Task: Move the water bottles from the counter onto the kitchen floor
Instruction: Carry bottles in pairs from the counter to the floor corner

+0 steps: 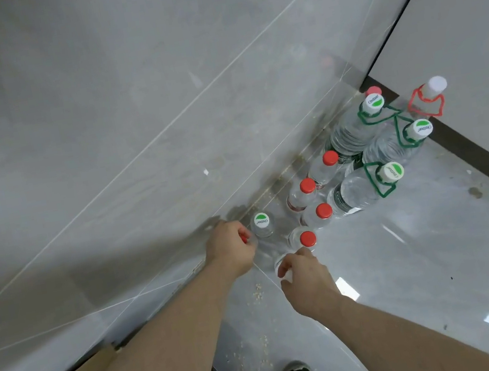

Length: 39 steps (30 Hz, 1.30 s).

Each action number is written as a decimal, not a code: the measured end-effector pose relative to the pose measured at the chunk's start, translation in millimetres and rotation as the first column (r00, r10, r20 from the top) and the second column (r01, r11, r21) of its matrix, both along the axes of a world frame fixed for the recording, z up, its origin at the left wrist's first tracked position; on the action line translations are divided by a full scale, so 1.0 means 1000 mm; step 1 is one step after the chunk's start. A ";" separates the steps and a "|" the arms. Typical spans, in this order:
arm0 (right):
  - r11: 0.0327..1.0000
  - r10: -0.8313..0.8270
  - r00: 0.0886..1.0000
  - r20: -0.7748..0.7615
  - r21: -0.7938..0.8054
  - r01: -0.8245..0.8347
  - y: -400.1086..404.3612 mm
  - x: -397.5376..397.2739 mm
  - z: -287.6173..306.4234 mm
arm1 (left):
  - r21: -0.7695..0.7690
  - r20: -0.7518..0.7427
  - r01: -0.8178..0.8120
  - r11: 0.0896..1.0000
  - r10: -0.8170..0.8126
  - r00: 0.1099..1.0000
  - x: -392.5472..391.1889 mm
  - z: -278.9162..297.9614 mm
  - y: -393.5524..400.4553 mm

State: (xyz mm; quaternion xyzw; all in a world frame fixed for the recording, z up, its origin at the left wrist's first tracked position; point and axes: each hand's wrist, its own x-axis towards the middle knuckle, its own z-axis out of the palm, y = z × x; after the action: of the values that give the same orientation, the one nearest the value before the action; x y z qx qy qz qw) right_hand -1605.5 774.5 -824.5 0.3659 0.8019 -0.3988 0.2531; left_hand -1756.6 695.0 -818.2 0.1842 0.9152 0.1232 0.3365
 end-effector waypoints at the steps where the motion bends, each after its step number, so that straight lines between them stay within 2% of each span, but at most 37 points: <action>1: 1.000 0.000 1.000 0.000 -0.003 0.000 0.000 0.000 -0.001 | -0.003 0.006 0.006 1.000 -0.006 1.000 0.000 -0.002 0.003; 6: 0.999 0.036 0.999 0.000 -0.001 -0.036 0.002 0.007 -0.008 | -0.058 0.010 0.067 0.996 -0.066 0.998 0.003 -0.013 0.005; 11: 0.999 0.038 0.999 -0.013 0.015 -0.038 0.008 0.016 -0.008 | -0.097 -0.062 0.047 0.994 -0.053 0.997 0.001 -0.015 0.009; 17: 0.998 0.045 0.998 -0.050 0.043 -0.043 0.014 0.021 -0.008 | -0.180 -0.194 0.215 0.960 -0.249 0.949 0.004 -0.014 0.019; 23: 0.998 0.037 0.997 -0.068 0.047 -0.034 0.014 0.024 -0.011 | -0.132 -0.271 0.336 0.932 -0.361 0.892 0.006 -0.023 0.040; 34: 0.999 0.021 0.997 -0.071 0.031 -0.019 0.017 0.022 -0.012 | -0.049 -0.347 0.307 0.950 -0.305 0.887 0.009 -0.027 0.058; 39: 0.999 0.027 0.998 -0.055 0.020 -0.025 0.019 0.024 -0.011 | -0.041 -0.248 0.279 0.960 -0.280 0.927 0.002 -0.028 0.049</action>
State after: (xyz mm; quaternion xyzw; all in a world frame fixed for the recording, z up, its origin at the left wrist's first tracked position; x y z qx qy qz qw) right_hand -1581.5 793.0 -835.6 0.3468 0.8171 -0.3975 0.2324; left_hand -1754.3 744.1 -845.8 0.3257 0.9153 0.0472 0.2323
